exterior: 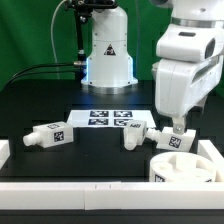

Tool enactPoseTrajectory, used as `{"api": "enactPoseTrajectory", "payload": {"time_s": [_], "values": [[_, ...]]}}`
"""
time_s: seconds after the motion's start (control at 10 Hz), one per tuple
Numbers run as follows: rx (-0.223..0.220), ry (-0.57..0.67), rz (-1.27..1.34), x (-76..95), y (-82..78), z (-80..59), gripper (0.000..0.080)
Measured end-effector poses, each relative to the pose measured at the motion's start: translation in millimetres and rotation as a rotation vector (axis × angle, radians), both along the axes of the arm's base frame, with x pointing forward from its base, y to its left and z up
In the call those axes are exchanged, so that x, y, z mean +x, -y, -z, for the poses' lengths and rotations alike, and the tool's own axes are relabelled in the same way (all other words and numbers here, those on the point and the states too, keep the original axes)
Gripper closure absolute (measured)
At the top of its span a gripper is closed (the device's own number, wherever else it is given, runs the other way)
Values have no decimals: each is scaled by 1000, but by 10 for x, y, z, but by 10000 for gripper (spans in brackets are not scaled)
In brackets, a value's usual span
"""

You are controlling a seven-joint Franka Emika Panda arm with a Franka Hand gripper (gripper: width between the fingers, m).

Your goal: Assemble stool

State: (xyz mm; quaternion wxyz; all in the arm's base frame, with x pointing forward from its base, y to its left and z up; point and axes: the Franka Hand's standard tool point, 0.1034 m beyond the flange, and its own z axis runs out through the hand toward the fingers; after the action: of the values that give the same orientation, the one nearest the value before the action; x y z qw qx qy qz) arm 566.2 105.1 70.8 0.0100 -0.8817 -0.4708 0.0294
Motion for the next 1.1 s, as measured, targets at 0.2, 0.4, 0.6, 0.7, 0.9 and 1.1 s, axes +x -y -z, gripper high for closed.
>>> {"api": "enactPoseTrajectory", "payload": {"time_s": [0.2,0.4,0.6,0.7,0.9,1.1], "values": [[3,5,-28,-112,37,40,151],[14,33,-76,-462,-8,26,151],[17,34,-79,-517,18,57,151],[17,36,-79,-502,16,53,151],[17,34,-79,-519,18,72,151],[31,55,-97,-667,-9,276,151]]}}
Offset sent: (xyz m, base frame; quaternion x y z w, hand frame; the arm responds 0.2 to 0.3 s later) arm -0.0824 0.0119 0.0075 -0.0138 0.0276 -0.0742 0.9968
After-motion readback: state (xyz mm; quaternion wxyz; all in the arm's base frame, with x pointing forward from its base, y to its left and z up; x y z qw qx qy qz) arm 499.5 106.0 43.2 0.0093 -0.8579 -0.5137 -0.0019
